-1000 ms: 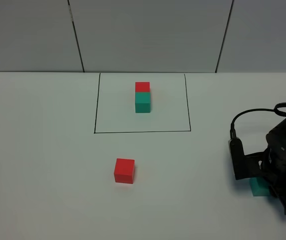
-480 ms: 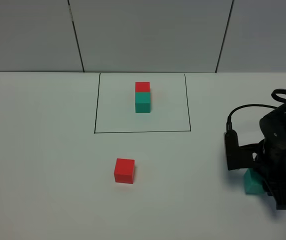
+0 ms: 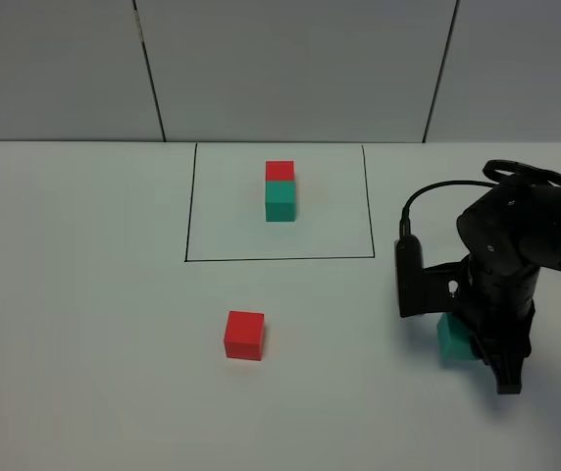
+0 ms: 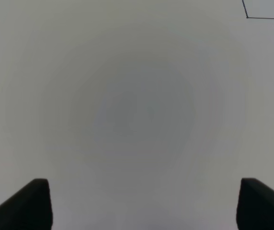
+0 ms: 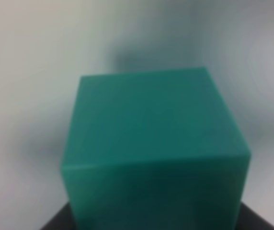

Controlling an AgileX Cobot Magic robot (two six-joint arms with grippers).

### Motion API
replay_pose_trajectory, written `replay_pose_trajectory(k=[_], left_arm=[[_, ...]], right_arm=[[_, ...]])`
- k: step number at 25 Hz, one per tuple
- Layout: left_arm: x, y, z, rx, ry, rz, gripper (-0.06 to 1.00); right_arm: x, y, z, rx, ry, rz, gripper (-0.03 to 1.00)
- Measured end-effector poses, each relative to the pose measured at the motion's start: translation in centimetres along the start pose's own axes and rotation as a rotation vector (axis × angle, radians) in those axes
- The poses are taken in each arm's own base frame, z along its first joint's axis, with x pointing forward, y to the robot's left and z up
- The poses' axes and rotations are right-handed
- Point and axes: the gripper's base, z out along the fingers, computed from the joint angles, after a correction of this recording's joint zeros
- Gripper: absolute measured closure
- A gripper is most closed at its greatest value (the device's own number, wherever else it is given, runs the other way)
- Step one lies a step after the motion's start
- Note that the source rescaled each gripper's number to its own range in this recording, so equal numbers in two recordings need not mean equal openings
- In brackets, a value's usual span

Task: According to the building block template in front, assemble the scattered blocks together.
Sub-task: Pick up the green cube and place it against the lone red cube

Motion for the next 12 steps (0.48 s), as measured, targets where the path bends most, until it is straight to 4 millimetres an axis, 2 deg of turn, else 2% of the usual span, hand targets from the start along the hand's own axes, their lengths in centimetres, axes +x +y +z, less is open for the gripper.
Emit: replay_pose_trajectory(k=[6,12], left_arm=[[0.0,0.0,0.0,0.0,0.0,-0.001,0.0],[0.0,0.0,0.0,0.0,0.0,-0.001,0.0]], right_arm=[[-1.9,0.6,0.0,-0.048,0.041,-0.011,0.96],[-4.8,-0.4,0.1,-0.039,0.028,-0.029,0.96]])
